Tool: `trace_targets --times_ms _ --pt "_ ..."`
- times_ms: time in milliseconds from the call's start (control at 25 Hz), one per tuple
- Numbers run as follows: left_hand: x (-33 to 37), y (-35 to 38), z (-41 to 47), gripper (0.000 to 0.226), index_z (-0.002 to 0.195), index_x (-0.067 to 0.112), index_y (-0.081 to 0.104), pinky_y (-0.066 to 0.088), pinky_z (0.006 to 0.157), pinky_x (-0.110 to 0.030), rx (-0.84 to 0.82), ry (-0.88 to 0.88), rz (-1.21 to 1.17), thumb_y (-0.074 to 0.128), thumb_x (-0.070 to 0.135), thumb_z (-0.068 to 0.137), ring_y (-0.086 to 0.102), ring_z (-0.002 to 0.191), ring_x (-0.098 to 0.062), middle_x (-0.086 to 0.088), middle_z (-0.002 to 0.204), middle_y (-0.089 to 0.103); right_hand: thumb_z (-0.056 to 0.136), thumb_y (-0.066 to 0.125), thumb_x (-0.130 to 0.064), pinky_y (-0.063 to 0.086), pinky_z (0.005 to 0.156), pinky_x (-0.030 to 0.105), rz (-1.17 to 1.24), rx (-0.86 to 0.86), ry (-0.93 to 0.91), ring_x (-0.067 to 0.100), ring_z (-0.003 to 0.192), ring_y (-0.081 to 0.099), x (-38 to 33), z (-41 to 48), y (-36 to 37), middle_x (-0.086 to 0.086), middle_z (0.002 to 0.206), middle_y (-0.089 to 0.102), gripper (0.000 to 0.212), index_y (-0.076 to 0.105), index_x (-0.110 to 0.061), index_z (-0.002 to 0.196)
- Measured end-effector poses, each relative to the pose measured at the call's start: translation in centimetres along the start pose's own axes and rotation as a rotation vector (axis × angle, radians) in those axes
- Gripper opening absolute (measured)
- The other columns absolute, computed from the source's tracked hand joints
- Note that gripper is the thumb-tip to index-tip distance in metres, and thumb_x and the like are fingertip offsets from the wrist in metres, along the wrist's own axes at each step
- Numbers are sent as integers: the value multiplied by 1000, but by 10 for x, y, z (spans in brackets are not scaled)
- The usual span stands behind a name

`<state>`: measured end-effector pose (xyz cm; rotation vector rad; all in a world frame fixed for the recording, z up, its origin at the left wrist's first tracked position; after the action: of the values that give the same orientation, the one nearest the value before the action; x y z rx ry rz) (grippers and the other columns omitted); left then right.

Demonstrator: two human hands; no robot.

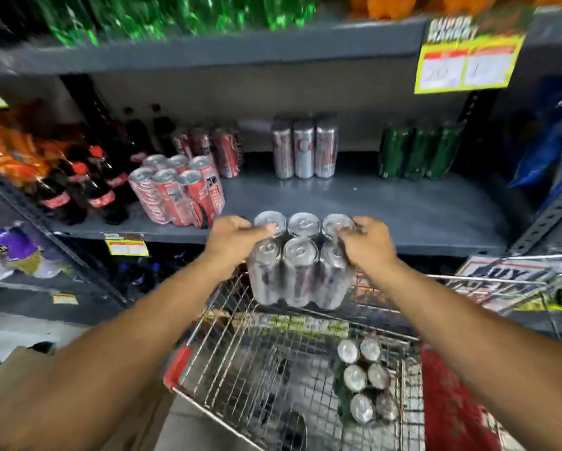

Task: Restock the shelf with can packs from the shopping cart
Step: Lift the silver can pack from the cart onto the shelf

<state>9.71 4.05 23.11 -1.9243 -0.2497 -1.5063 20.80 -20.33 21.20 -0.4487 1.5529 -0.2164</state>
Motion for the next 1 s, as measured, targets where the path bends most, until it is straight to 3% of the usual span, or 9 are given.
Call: trace_targets --times_ms 120,200,360,560,680,800,840,920,1000 --pt "45 -29 35 35 80 -3 68 48 64 -29 66 44 -138 85 24 65 58 68 -17 -11 77 62 74 59 -32 50 68 39 75 -5 -82 28 73 61 -60 38 4 1 65 62 21 67 -14 82" --pt "59 -39 63 36 90 -7 69 50 72 -31 93 48 -156 83 19 67 62 80 -21 -15 87 67 76 57 -30 54 71 41 65 -40 -92 31 78 65 -82 62 19 8 77 69 20 65 -13 85" --pt "55 -46 118 17 71 10 64 48 69 -27 148 -25 -138 80 14 71 63 78 -19 -4 76 66 83 54 -15 48 63 32 6 -68 -126 27 73 62 -92 97 52 8 73 64 11 62 -8 81" --pt "42 -45 155 19 68 22 60 46 65 -22 211 -12 -60 78 24 72 62 69 -12 5 72 65 90 52 -23 50 83 35 -16 -84 -109 21 88 59 -87 133 78 5 94 63 33 59 -5 117" --pt "47 -38 158 13 81 14 70 52 77 -30 195 78 99 69 26 81 66 83 -20 -3 83 71 93 48 -25 46 73 29 -57 -126 -165 18 82 58 -87 137 82 2 86 63 29 60 -6 111" --pt "61 -35 145 24 93 7 68 51 83 -38 173 103 378 58 27 86 64 95 -32 -16 98 70 93 49 -28 51 84 35 -60 -177 -143 24 90 61 -86 134 77 8 99 67 32 59 -8 117" --pt "73 -35 135 26 100 7 66 48 86 -38 203 180 484 55 27 86 61 101 -34 -18 105 67 92 50 -27 50 82 34 -79 -167 -162 23 86 58 -87 129 71 8 95 65 31 59 -9 116" --pt "105 -21 96 33 115 7 61 40 96 -35 226 518 553 53 25 88 53 113 -30 -17 118 59 91 53 -25 42 75 24 -100 -94 -220 16 80 55 -81 109 52 2 88 61 29 58 -12 117" --pt "117 16 37 31 114 6 62 36 101 -27 88 850 471 53 23 89 51 113 -22 -15 118 58 89 56 -20 41 69 12 -1 -48 -235 3 71 56 -55 78 29 -2 79 60 29 58 -14 118"
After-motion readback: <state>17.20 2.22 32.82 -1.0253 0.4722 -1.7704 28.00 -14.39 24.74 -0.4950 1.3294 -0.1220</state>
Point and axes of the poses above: each hand's wrist, its own z-axis towards the middle knuckle, its own y-axis out of the palm, x = y × z, the point moved 9 cm from there along z, towards the middle knuckle
